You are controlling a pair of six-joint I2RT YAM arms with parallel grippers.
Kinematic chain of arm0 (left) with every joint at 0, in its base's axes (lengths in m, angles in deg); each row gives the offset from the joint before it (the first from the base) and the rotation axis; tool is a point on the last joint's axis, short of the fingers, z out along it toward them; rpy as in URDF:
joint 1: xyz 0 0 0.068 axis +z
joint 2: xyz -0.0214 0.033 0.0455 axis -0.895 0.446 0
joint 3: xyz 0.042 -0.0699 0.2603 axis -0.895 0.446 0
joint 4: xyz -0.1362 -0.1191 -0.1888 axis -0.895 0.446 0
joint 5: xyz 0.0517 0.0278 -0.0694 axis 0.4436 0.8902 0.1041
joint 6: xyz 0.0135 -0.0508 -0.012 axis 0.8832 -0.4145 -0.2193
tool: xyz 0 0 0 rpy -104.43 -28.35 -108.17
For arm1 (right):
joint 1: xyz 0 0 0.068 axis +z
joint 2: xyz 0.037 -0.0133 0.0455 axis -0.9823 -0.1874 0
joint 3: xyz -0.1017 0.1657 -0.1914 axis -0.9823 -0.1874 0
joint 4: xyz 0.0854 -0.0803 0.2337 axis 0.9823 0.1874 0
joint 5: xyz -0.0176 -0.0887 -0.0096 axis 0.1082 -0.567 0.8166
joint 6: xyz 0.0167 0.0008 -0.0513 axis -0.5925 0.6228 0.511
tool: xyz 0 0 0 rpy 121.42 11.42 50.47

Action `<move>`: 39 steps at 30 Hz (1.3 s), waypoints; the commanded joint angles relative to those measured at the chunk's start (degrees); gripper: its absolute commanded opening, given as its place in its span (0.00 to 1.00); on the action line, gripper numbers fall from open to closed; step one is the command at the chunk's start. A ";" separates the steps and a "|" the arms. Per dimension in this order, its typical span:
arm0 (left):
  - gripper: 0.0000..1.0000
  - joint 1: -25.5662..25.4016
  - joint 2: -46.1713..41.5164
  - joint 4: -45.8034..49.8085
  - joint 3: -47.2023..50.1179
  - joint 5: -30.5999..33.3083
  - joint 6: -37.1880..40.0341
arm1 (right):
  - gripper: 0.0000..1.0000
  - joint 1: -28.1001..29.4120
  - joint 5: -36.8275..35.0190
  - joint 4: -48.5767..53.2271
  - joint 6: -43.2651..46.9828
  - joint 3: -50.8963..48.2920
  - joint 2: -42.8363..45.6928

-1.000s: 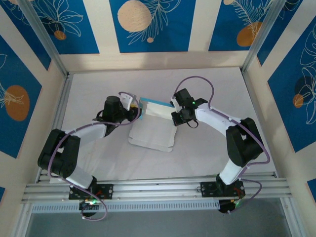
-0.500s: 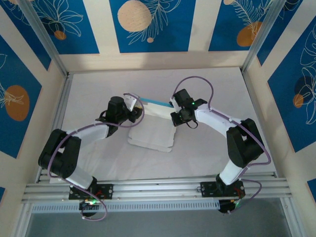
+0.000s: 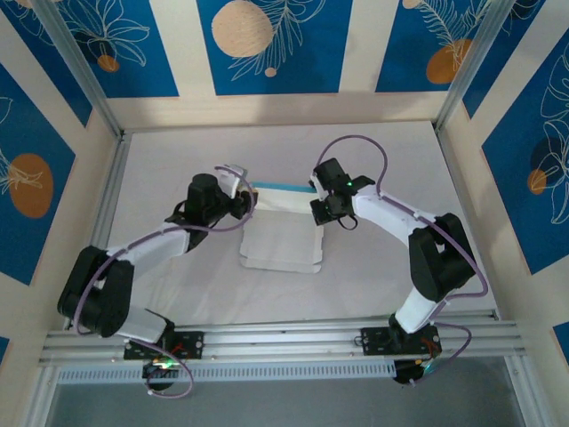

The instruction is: Fold the paper box

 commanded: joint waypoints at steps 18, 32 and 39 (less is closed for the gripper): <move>0.42 9.38 3.01 8.50 -4.23 -0.79 4.12 | 0.00 -0.89 0.35 -0.36 0.42 0.61 0.84; 0.45 9.67 8.61 5.89 -5.11 -10.94 2.92 | 0.00 0.05 0.96 -0.70 0.33 0.79 0.49; 0.44 9.06 9.43 4.10 -6.28 -14.35 3.38 | 0.00 0.85 0.96 -0.45 0.65 1.15 0.61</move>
